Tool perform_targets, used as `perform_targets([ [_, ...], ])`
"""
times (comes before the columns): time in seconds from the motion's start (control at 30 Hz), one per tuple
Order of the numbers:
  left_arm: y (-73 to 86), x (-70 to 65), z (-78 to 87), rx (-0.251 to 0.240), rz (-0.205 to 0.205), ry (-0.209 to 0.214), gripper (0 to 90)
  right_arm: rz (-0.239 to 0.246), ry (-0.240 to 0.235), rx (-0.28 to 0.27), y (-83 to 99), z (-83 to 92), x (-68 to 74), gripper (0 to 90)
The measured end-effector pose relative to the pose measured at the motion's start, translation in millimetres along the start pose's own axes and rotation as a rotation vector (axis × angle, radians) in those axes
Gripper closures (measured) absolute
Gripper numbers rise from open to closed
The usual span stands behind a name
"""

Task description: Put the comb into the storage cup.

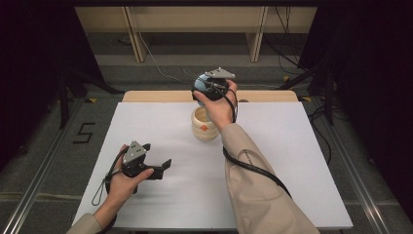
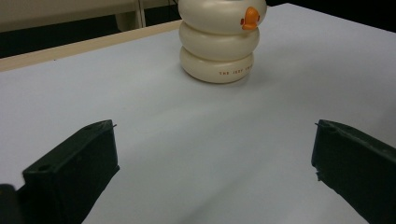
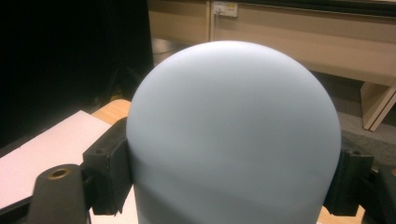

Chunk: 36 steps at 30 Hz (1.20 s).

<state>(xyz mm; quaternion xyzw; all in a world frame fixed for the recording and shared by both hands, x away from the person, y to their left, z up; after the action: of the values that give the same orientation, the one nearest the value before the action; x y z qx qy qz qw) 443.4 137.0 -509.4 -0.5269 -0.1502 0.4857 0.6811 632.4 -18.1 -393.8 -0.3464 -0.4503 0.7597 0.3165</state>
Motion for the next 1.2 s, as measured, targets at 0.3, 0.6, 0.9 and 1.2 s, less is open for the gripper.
perform_targets([
  [0.3, 0.0, -0.3, -0.2, 0.0, 0.001, 0.001, 0.0, 0.004, -0.003, 0.008, 2.2, -1.5, 1.3, 21.0],
  [0.6, -0.1, -0.2, -0.1, -0.001, 0.002, 0.001, 0.0, 0.007, -0.007, 0.012, 4.2, -3.7, 3.6, 21.1],
  [0.9, -0.2, -0.2, 0.0, -0.002, 0.002, 0.001, 0.1, 0.016, -0.009, 0.021, 6.5, -4.7, 3.9, 21.1],
  [1.2, -0.6, -0.2, 0.1, -0.004, 0.001, 0.0, 0.2, 0.016, -0.011, 0.033, 9.9, -6.3, 4.5, 21.1],
])
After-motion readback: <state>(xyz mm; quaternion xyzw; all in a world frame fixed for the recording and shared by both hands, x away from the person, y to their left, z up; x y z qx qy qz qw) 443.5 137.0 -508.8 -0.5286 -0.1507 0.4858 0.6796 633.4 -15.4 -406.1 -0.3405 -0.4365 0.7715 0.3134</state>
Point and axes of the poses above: each handheld gripper's, and its own axes: z roughly backward along the jaws, y roughly out of its underside, x roughly to its left, the point moved 10 cm from there along -z, roughly forward along the jaws, and after that the axes turned 15 degrees about z, right-handed, at the moved point
